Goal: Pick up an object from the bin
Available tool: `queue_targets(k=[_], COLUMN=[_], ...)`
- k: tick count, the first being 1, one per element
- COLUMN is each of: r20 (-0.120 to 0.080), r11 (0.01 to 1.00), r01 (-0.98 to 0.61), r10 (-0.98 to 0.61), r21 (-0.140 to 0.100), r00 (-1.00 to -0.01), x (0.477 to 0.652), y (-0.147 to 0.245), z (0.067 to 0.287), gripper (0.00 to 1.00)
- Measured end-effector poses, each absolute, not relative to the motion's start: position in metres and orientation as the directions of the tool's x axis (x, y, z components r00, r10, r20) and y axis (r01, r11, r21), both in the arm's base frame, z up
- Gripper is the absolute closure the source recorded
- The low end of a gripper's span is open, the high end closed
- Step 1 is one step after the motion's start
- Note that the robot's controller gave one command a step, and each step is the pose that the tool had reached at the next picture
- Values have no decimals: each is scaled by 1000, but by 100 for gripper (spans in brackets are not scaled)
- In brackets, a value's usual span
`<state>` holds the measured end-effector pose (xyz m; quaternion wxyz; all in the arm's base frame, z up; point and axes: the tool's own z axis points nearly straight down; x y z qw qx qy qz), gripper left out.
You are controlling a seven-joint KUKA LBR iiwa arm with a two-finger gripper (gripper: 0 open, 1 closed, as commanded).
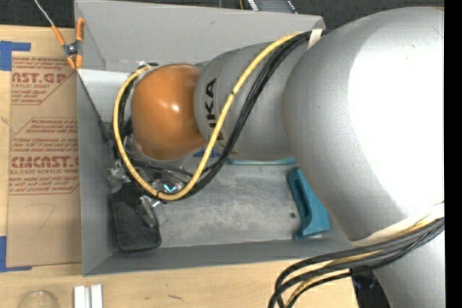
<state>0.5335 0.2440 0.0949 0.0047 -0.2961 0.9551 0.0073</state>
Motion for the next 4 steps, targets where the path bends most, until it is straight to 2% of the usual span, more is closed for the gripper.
queue_targets(k=[2,3,4], r20=[-13,-22,-20], r11=[824,839,836], r01=[-566,-544,-547], r10=[-566,-543,-547], r21=[12,18,31], r00=[-825,-839,-837], x=[534,552,569], y=[244,187,164], z=[95,81,69], gripper=[0,0,0])
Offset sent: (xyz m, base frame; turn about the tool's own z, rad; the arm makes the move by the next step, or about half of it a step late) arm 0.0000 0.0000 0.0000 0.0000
